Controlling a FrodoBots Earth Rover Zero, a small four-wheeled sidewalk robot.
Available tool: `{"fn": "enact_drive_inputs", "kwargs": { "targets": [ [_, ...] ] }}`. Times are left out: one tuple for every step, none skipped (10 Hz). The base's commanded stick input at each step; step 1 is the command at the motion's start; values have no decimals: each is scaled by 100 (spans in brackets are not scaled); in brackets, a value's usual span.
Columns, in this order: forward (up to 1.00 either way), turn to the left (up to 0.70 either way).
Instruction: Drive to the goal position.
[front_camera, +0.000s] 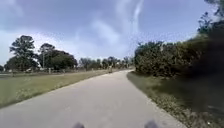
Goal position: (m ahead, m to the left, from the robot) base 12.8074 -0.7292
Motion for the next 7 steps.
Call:
{"fn": "enact_drive_inputs", "kwargs": {
  "targets": [
    [70,0],
    [70,0],
    [70,0],
    [70,0],
    [70,0],
    [70,0],
    [70,0]
  ]
}}
